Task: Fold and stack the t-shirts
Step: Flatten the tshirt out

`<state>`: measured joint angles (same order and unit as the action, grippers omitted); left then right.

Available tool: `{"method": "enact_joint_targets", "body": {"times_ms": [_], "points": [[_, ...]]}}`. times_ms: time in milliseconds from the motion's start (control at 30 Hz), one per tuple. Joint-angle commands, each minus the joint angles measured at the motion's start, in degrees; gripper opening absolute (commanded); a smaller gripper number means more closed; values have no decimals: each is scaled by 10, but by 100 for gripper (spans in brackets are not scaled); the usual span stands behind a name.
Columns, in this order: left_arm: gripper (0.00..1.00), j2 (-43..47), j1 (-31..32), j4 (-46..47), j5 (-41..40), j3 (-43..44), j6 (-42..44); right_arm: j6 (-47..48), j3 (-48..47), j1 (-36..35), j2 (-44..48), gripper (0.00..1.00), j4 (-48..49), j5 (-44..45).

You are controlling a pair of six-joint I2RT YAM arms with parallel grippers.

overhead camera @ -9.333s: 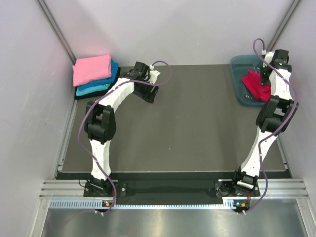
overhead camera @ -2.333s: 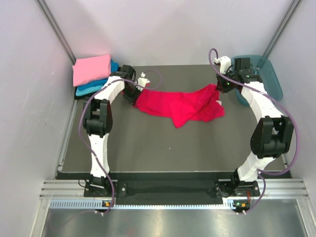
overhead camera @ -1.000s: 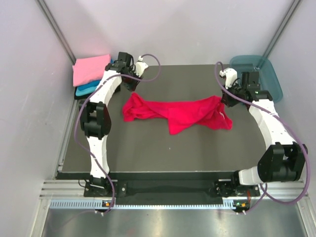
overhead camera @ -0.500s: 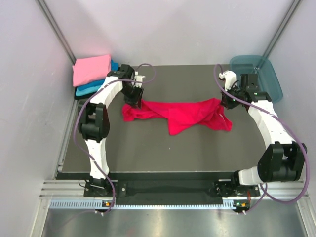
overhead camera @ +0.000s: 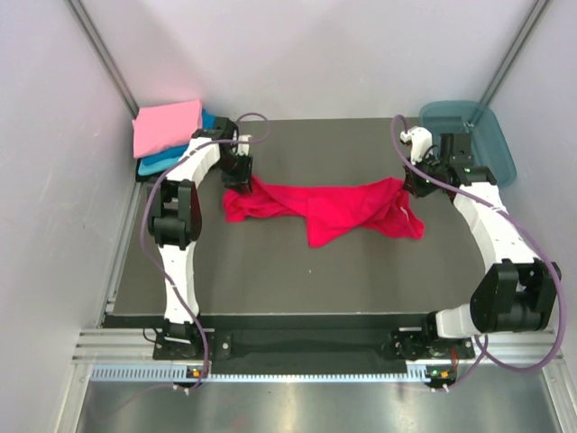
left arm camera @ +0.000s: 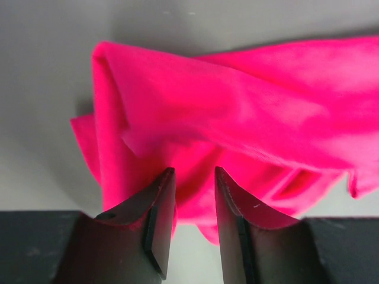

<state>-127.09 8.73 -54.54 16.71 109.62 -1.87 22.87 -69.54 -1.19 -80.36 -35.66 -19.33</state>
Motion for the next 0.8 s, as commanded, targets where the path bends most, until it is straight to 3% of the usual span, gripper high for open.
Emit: {"method": "enact_joint_targets", "body": {"times_ms": [0,267,767], "points": [[38,-15,-4,15,-5,27,-11,2,-37,8,-2,0,6,-2],[37,-55,-4,21,-5,76,-9,4,-51,8,-14,0,4,-1],[34,-63,14,21,12,82,-4,2,-43,8,-22,0,14,-3]]}}
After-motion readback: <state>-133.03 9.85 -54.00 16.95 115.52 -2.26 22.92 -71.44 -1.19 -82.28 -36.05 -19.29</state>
